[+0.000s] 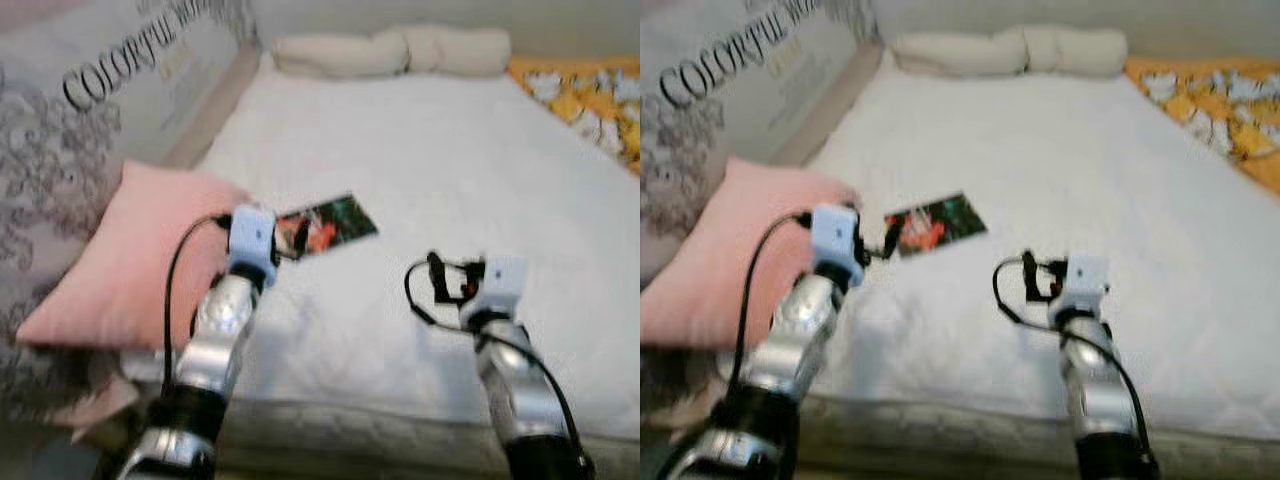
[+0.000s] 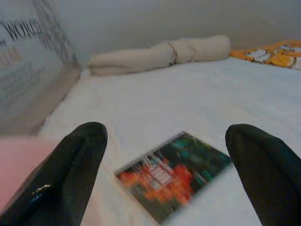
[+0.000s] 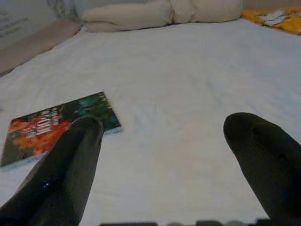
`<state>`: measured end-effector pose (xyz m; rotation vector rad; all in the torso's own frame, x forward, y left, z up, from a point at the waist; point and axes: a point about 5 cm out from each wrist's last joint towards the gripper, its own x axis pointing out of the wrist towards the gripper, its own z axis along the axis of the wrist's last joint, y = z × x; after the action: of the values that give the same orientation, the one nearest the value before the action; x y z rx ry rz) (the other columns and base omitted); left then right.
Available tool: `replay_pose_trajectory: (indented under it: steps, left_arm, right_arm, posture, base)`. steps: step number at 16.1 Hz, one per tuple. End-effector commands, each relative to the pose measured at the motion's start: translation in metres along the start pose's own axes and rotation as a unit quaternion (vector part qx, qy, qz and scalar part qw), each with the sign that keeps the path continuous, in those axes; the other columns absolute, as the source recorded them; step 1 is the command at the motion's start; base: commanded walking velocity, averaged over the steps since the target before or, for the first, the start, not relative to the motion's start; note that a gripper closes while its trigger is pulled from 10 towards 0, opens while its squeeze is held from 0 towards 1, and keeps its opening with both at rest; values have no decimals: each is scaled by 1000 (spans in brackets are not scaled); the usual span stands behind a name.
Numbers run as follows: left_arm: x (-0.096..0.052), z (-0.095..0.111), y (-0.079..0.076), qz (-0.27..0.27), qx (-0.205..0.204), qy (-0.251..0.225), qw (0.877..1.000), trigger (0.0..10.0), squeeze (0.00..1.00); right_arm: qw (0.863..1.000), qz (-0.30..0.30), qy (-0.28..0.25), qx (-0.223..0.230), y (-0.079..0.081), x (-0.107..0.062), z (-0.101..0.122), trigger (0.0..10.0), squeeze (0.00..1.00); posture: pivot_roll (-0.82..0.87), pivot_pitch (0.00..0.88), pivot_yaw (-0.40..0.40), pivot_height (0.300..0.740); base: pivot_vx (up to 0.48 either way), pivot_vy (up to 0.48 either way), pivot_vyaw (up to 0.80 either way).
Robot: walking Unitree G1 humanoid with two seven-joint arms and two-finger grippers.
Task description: Clean up the room
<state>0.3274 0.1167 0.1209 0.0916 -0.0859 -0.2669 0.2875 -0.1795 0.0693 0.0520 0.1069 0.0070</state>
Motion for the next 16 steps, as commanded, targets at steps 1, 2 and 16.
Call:
replay_pose_trajectory:
  steps: [1, 2, 16]
  left_arm:
    - [4, 10, 6, 2, 13, -14, 1000, 10000, 0]
    - [14, 14, 4, -9, 22, -2, 1000, 10000, 0]
    - [67, 4, -26, -73, 87, 141, 983, 10000, 0]
  right_arm:
    - [1000, 11, -2, 6, 9, 0, -1, 10000, 0]
    - [1000, 10, -2, 8, 10, -1, -1, 10000, 0]
    - [999, 27, 13, -26, 17, -99, -9, 10000, 0]
  posture:
    - [-64, 0, 34, 740]
    - [-68, 0, 37, 740]
    - [-337, 189, 87, 740]
  base:
    - [465, 0, 0]
    - [0, 0, 0]
    - [0, 0, 0]
